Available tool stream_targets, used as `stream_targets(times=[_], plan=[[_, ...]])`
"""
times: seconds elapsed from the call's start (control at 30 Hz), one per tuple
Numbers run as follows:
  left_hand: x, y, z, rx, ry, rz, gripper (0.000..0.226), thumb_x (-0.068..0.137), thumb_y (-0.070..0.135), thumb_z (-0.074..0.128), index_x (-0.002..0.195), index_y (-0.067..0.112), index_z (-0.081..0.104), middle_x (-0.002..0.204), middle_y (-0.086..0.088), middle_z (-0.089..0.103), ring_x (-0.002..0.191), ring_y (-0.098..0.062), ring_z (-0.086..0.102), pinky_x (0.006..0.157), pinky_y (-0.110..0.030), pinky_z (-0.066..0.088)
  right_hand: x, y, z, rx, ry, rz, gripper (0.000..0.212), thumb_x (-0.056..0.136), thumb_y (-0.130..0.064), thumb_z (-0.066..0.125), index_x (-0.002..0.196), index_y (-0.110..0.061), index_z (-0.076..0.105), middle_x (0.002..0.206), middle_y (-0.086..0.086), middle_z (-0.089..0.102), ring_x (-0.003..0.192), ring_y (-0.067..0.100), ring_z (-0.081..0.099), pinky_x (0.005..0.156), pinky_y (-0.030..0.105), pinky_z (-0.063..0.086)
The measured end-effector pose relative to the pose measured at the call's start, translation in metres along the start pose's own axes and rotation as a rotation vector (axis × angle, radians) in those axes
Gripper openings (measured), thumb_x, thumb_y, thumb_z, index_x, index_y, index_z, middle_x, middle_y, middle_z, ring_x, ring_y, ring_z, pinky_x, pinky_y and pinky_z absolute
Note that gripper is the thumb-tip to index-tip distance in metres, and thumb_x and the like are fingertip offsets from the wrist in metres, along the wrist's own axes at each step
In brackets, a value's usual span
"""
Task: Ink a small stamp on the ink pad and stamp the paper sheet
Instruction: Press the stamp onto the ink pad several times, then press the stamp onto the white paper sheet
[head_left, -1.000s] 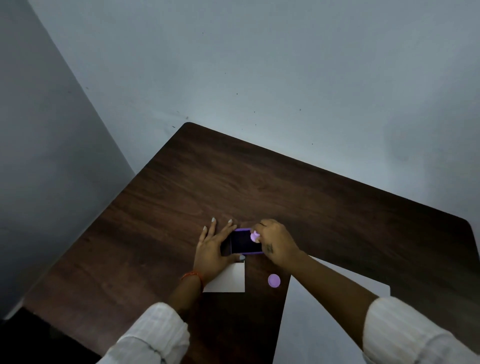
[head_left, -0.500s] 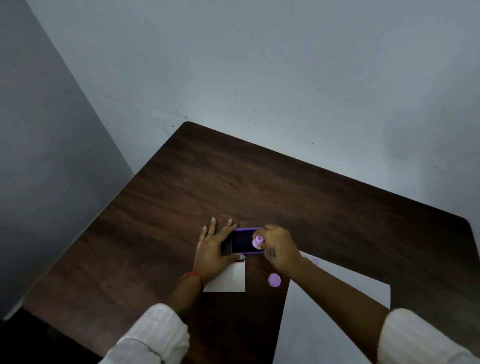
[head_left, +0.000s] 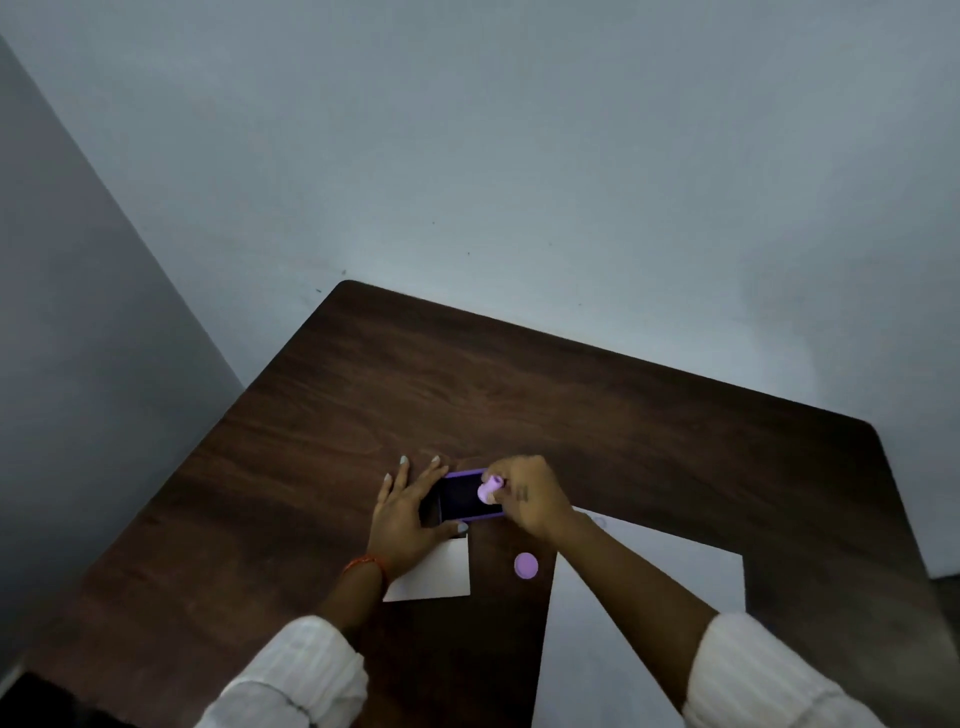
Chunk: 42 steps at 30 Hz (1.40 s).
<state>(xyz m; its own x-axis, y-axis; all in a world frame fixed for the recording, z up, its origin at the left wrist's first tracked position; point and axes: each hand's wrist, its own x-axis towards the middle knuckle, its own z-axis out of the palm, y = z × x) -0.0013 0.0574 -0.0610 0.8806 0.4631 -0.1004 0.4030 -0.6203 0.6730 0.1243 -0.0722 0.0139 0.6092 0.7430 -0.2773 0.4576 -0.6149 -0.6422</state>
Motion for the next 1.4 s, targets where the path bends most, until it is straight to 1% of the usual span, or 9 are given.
stream_targets(times=[0.13, 0.3, 0.47, 0.67, 0.8, 0.87, 1.0, 1.1, 1.4], plan=[[0.001, 0.0, -0.002, 0.067, -0.047, -0.006, 0.087, 0.075, 0.051, 0.068, 0.144, 0.033, 0.02, 0.157, 0.004, 0.021, 0.146, -0.027, -0.003, 0.12, -0.046, -0.001, -0.031, 0.015, -0.025, 0.832, 0.136, 0.292, 0.023, 0.08, -0.009, 0.068, 0.103, -0.008, 0.066, 0.104, 0.01, 0.069, 0.092, 0.018, 0.066, 0.071, 0.022, 0.056], [0.002, 0.013, -0.006, 0.03, -0.06, -0.107, 0.094, 0.075, 0.055, 0.065, 0.147, 0.027, 0.01, 0.158, -0.008, 0.016, 0.146, -0.026, 0.0, 0.119, -0.044, 0.0, -0.073, 0.043, -0.045, 1.559, 0.145, 0.452, 0.016, 0.086, -0.001, 0.057, 0.097, -0.005, 0.068, 0.091, 0.012, 0.074, 0.084, 0.019, 0.071, 0.064, 0.024, 0.061], [0.001, 0.056, 0.001, 0.032, 0.007, 0.04, 0.084, 0.079, 0.045, 0.068, 0.145, 0.022, 0.022, 0.156, -0.003, 0.023, 0.146, -0.025, 0.008, 0.119, -0.048, 0.008, -0.111, 0.065, -0.048, 1.848, 0.171, 0.413, 0.014, 0.077, -0.006, 0.064, 0.087, -0.001, 0.074, 0.087, 0.015, 0.077, 0.078, 0.021, 0.074, 0.064, 0.028, 0.062], [-0.001, 0.11, 0.038, 0.071, -0.161, 0.234, 0.082, 0.079, 0.044, 0.067, 0.144, 0.03, 0.02, 0.157, 0.005, 0.019, 0.146, -0.017, 0.006, 0.118, -0.045, 0.004, -0.129, 0.09, -0.044, 1.954, 0.213, 0.409, 0.018, 0.079, -0.009, 0.062, 0.088, 0.002, 0.073, 0.091, 0.019, 0.076, 0.081, 0.026, 0.074, 0.063, 0.032, 0.062], [0.005, 0.115, 0.058, 0.217, -0.259, 0.302, 0.084, 0.079, 0.053, 0.062, 0.145, 0.03, 0.016, 0.158, 0.007, 0.016, 0.146, -0.016, 0.003, 0.118, -0.042, -0.004, -0.133, 0.102, -0.049, 1.842, 0.264, 0.405, 0.026, 0.068, -0.011, 0.072, 0.092, -0.001, 0.073, 0.093, 0.017, 0.076, 0.085, 0.025, 0.073, 0.066, 0.031, 0.061], [0.009, 0.112, 0.064, 0.272, -0.294, 0.307, 0.086, 0.078, 0.057, 0.059, 0.146, 0.03, 0.014, 0.158, 0.007, 0.014, 0.147, -0.015, 0.002, 0.117, -0.04, -0.008, -0.13, 0.109, -0.051, 1.7, 0.363, 0.426, 0.023, 0.078, -0.011, 0.068, 0.098, -0.002, 0.069, 0.096, 0.015, 0.074, 0.088, 0.024, 0.072, 0.074, 0.031, 0.06], [0.014, 0.105, 0.071, 0.345, -0.335, 0.312, 0.089, 0.078, 0.061, 0.057, 0.146, 0.027, 0.011, 0.159, 0.005, 0.013, 0.147, -0.014, 0.001, 0.114, -0.037, -0.014, -0.122, 0.113, -0.045, 1.034, 0.611, 0.526, 0.007, 0.082, -0.016, 0.067, 0.087, -0.02, 0.064, 0.091, -0.001, 0.067, 0.087, 0.012, 0.063, 0.071, 0.019, 0.051], [0.014, 0.101, 0.074, 0.368, -0.349, 0.302, 0.088, 0.078, 0.061, 0.056, 0.146, 0.028, 0.011, 0.159, 0.006, 0.013, 0.147, -0.014, 0.003, 0.113, -0.037, -0.015, -0.116, 0.115, -0.034, 0.595, 0.702, 0.345, 0.008, 0.082, -0.019, 0.067, 0.089, -0.02, 0.063, 0.088, -0.003, 0.066, 0.083, 0.011, 0.063, 0.072, 0.019, 0.051], [0.015, 0.097, 0.075, 0.401, -0.359, 0.318, 0.084, 0.078, 0.063, 0.055, 0.145, 0.031, 0.015, 0.159, 0.007, 0.008, 0.147, -0.014, 0.001, 0.112, -0.039, -0.017, -0.091, 0.116, -0.022, -0.097, 0.438, 0.196, 0.025, 0.089, -0.02, 0.057, 0.111, -0.008, 0.06, 0.115, 0.013, 0.065, 0.101, 0.025, 0.063, 0.09, 0.026, 0.048]])
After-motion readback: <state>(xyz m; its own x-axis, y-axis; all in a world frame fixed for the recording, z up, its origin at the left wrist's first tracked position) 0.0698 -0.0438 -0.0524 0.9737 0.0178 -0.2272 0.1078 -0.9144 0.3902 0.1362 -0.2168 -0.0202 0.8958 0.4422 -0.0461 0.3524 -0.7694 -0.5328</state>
